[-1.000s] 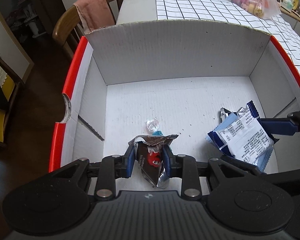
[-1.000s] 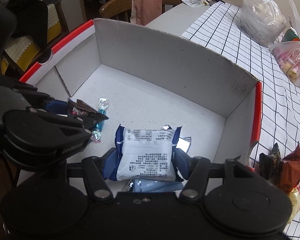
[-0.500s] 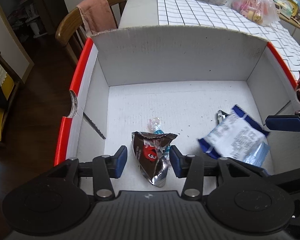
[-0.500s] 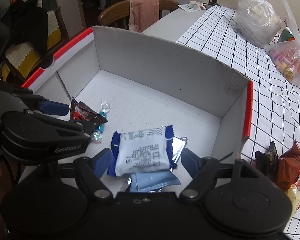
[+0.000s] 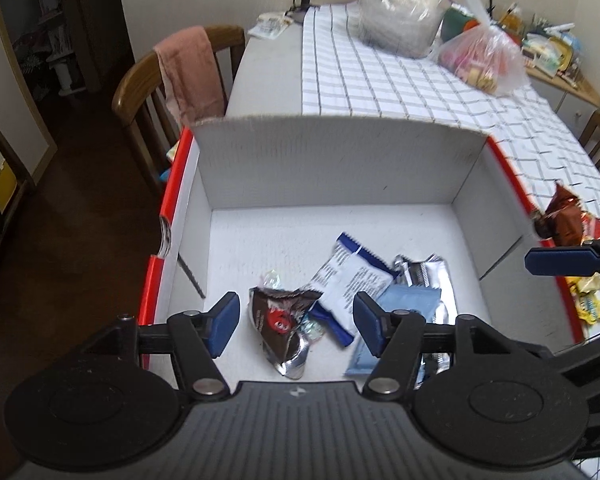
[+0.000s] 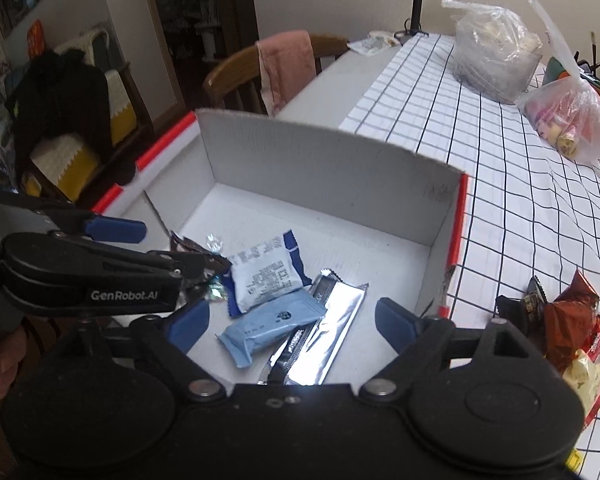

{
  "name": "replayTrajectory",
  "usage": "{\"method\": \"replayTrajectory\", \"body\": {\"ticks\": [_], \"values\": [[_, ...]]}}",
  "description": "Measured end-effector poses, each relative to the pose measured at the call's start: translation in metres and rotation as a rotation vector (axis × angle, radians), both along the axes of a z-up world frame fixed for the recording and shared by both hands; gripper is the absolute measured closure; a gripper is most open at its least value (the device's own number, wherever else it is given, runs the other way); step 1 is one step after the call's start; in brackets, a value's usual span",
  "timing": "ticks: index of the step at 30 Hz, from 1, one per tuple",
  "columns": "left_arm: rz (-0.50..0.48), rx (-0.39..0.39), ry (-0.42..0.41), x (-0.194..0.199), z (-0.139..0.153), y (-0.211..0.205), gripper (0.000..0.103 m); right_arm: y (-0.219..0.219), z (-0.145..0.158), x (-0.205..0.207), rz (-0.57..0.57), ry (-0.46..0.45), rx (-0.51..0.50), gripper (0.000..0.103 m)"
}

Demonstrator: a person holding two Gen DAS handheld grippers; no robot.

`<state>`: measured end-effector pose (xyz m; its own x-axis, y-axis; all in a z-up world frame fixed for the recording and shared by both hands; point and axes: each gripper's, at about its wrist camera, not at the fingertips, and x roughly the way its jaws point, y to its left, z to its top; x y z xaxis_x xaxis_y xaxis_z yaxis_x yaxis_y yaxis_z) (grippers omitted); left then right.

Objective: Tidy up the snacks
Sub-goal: 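Move both tools back over the snack pile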

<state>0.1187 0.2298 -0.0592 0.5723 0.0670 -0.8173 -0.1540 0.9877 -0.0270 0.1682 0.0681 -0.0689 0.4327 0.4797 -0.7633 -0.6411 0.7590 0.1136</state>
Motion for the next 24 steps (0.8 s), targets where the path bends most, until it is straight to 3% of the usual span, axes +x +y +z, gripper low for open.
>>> {"method": "replayTrajectory", "body": {"ticks": [15,24], "values": [[-0.084,-0.052,-0.157,-0.016,0.042,-0.057,0.033,-0.086,0.034,-0.020,-0.080,-0.068,0.127,0.002],[-0.151,-0.100,-0.160,-0.005,0.047,-0.123,0.026,-0.163,0.030,-0.012,-0.116,-0.059,0.134,0.001]]}}
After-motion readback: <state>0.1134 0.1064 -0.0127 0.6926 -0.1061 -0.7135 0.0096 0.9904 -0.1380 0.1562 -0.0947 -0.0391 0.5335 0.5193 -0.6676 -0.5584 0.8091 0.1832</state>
